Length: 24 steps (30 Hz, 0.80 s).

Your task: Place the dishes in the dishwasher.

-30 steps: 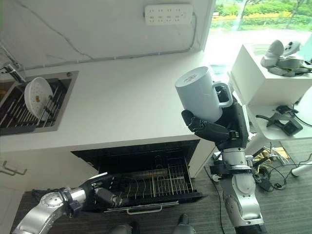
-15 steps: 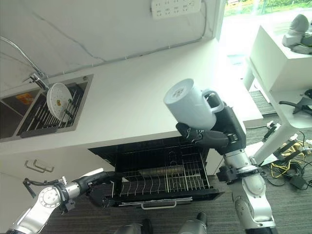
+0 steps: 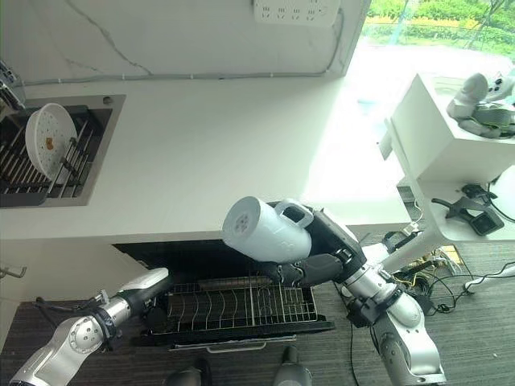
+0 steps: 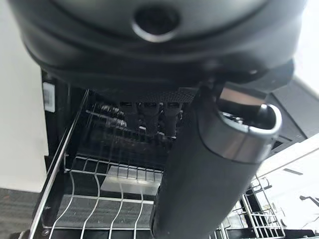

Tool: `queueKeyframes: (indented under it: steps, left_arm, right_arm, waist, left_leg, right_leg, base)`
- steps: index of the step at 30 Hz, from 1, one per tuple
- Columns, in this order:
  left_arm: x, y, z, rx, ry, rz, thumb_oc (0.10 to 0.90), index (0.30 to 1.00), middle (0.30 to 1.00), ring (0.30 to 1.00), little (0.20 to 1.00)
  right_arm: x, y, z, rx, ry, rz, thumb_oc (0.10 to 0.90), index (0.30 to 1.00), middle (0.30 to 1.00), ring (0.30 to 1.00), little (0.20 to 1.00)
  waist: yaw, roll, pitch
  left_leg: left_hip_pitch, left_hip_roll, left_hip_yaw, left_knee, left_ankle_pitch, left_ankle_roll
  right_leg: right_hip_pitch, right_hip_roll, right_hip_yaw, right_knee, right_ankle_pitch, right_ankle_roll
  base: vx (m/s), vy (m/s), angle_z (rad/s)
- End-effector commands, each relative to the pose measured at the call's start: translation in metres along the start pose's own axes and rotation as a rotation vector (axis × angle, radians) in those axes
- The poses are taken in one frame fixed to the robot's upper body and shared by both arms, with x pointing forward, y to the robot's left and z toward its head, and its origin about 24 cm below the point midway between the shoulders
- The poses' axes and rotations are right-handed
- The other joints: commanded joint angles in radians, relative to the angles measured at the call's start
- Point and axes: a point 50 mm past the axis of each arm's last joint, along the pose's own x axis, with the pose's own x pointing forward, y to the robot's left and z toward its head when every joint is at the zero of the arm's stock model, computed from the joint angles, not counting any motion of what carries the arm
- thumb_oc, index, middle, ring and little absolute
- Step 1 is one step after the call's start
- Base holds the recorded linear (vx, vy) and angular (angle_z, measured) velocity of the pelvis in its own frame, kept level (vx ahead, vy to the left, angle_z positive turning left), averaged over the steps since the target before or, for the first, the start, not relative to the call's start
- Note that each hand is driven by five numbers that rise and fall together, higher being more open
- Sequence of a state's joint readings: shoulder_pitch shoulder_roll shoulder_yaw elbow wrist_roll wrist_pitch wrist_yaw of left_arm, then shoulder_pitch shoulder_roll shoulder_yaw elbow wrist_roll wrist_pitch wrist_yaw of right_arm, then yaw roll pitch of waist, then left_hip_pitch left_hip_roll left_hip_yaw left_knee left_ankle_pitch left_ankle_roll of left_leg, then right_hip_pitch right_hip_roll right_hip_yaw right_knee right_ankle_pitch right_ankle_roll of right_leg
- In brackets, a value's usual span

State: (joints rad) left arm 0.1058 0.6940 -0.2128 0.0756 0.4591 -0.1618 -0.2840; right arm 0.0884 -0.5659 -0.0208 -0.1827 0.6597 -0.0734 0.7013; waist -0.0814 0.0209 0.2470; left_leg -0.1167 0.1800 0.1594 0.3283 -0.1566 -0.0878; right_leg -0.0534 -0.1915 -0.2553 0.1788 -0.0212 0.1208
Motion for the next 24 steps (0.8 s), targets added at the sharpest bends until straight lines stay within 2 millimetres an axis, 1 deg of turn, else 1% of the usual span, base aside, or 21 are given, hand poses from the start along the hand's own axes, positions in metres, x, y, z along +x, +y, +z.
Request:
queueKeyframes:
  steps: [1,4,5,7,9,10,11,12,16,18,21,24]
  left_arm:
    - [-0.004,0.025,0.011,0.099,-0.094,0.114,0.800,0.900,0.900,0.900,0.900]
    - [-0.008,0.027,0.008,0.108,-0.097,0.089,0.800,0.900,0.900,0.900,0.900]
    - [-0.011,0.028,0.008,0.117,-0.106,0.072,0.800,0.900,0.900,0.900,0.900]
    - [-0.011,0.027,0.009,0.121,-0.110,0.063,0.800,0.900,0.900,0.900,0.900]
    - [-0.011,0.026,0.009,0.131,-0.116,0.050,0.800,0.900,0.900,0.900,0.900]
    - [-0.011,0.025,0.010,0.137,-0.120,0.038,0.800,0.900,0.900,0.900,0.900]
    - [-0.012,0.025,0.010,0.140,-0.121,0.033,0.800,0.900,0.900,0.900,0.900]
    - [-0.011,0.024,0.011,0.148,-0.123,0.022,0.800,0.900,0.900,0.900,0.900]
    - [-0.006,0.022,0.013,0.154,-0.129,0.000,0.800,0.900,0.900,0.900,0.900]
    - [-0.002,0.021,0.020,0.177,-0.150,-0.028,0.800,0.900,0.900,0.900,0.900]
    - [0.001,0.020,0.023,0.184,-0.157,-0.039,0.800,0.900,0.900,0.900,0.900]
    - [0.003,0.021,0.027,0.194,-0.173,-0.053,0.800,0.900,0.900,0.900,0.900]
  right_arm:
    - [0.007,0.003,0.020,-0.118,0.008,0.157,0.400,0.300,0.300,0.300,0.300]
    - [-0.006,-0.004,0.002,-0.107,0.144,0.143,0.400,0.300,0.300,0.300,0.300]
    - [-0.016,-0.010,-0.013,-0.099,0.207,0.088,0.400,0.300,0.300,0.300,0.300]
    - [-0.019,-0.011,-0.020,-0.092,0.233,0.076,0.400,0.300,0.300,0.300,0.300]
    - [-0.023,-0.011,-0.030,-0.071,0.274,0.067,0.400,0.300,0.300,0.300,0.300]
    - [-0.027,-0.012,-0.039,-0.025,0.297,0.048,0.400,0.300,0.300,0.300,0.300]
    - [-0.028,-0.012,-0.042,-0.018,0.303,0.040,0.400,0.300,0.300,0.300,0.300]
    - [-0.030,-0.013,-0.051,0.007,0.307,0.014,0.400,0.300,0.300,0.300,0.300]
    - [-0.023,-0.014,-0.067,0.056,0.284,-0.078,0.400,0.300,0.300,0.300,0.300]
    - [-0.015,-0.016,-0.081,0.011,0.344,-0.139,0.400,0.300,0.300,0.300,0.300]
    - [-0.012,-0.018,-0.087,-0.013,0.377,-0.168,0.400,0.300,0.300,0.300,0.300]
    - [-0.009,-0.027,-0.090,-0.034,0.408,-0.219,0.400,0.300,0.300,0.300,0.300]
  waist:
    - [0.006,0.038,-0.031]
    - [0.009,0.028,-0.030]
    - [0.014,0.021,-0.031]
    - [0.016,0.019,-0.033]
    - [0.021,0.017,-0.033]
    - [0.026,0.016,-0.034]
    - [0.028,0.015,-0.035]
    - [0.034,0.016,-0.037]
    - [0.053,0.021,-0.039]
    - [0.076,0.031,-0.036]
    - [0.086,0.035,-0.032]
    - [0.102,0.044,-0.025]
  left_leg:
    - [0.033,0.016,0.034,-0.028,-0.020,0.009]
    - [0.030,0.023,0.032,-0.028,-0.016,0.004]
    - [0.028,0.026,0.028,-0.028,-0.016,0.003]
    - [0.027,0.027,0.027,-0.028,-0.015,0.001]
    - [0.024,0.029,0.025,-0.028,-0.014,0.000]
    - [0.021,0.030,0.022,-0.028,-0.013,-0.002]
    - [0.020,0.030,0.020,-0.028,-0.012,-0.003]
    - [0.017,0.031,0.015,-0.028,-0.011,-0.004]
    - [0.010,0.028,0.000,-0.028,-0.008,-0.006]
    - [0.003,0.019,-0.024,-0.028,-0.003,-0.005]
    - [0.003,0.012,-0.036,-0.028,0.000,-0.004]
    - [0.003,0.003,-0.049,-0.028,0.004,-0.003]
  right_leg:
    - [0.000,-0.010,-0.013,0.121,-0.172,0.019]
    - [0.003,-0.012,-0.017,0.121,-0.171,0.023]
    - [0.007,-0.015,-0.021,0.121,-0.172,0.027]
    - [0.008,-0.016,-0.023,0.121,-0.172,0.028]
    - [0.009,-0.019,-0.026,0.121,-0.173,0.029]
    - [0.010,-0.020,-0.031,0.121,-0.174,0.030]
    - [0.010,-0.021,-0.032,0.121,-0.175,0.030]
    - [0.012,-0.021,-0.036,0.121,-0.176,0.030]
    - [0.023,-0.021,-0.048,0.121,-0.183,0.028]
    - [0.031,-0.023,-0.060,0.121,-0.187,0.022]
    - [0.036,-0.024,-0.063,0.121,-0.187,0.020]
    - [0.044,-0.027,-0.067,0.121,-0.187,0.016]
  base:
    - [-0.01,-0.069,-0.04]
    - [-0.01,-0.092,0.01]
    - [0.00,-0.074,0.05]
    - [0.01,-0.033,0.04]
    - [0.00,-0.017,0.00]
    - [0.00,0.000,0.00]
    - [0.02,-0.034,0.06]
    - [0.03,-0.022,0.08]
    - [0.05,-0.006,0.13]
    - [0.09,0.013,0.15]
    - [0.05,0.011,0.16]
    - [0.06,0.013,0.09]
